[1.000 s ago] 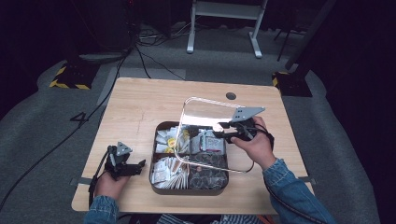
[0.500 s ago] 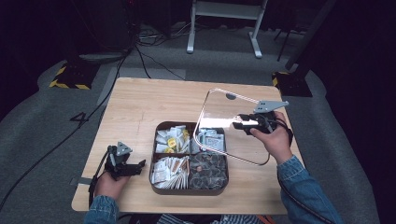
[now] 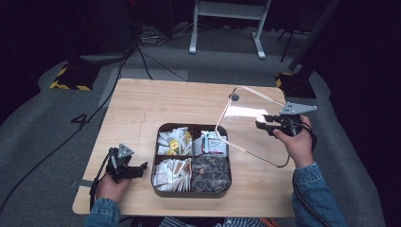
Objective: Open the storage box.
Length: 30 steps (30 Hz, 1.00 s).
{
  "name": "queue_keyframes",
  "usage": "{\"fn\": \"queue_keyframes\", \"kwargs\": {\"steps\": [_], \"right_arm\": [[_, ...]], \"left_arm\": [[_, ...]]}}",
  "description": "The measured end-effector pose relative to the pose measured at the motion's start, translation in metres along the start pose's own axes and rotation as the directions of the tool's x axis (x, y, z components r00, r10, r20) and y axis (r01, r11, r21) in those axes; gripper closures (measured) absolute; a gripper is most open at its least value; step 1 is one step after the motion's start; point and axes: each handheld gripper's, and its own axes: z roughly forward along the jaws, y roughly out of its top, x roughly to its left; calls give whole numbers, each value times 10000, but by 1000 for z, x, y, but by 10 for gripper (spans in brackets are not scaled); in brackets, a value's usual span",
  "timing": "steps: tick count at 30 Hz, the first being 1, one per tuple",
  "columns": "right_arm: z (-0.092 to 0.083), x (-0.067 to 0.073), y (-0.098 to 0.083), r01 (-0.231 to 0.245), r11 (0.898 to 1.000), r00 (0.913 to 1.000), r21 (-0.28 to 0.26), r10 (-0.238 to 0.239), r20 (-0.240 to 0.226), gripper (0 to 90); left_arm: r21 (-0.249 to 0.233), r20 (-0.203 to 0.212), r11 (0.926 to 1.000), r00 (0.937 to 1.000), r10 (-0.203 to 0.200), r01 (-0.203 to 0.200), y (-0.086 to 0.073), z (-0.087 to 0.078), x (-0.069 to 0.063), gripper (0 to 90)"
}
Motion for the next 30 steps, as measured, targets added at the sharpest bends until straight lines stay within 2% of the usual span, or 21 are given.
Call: {"fn": "queue_keyframes", "kwargs": {"steps": [14,20,26,30], "right_arm": [[1,-33,-37,-793,9954,9948,545,755,689,588],[-1,-50,-56,-1385,9884,9838,624,1300,1234,588],[6,-63,-76,-1934,9779,9707,795,1790,1602,588],[17,-66,-87,-1980,9749,9696,1018,1795,1662,588]], "left_arm": [[24,23,10000,10000,27,-27,0,0,0,149],[7,22,10000,10000,33,-33,0,0,0,149],[27,38,10000,10000,33,-33,0,0,0,149],[29,41,10000,10000,48,-48,0,0,0,149]]}}
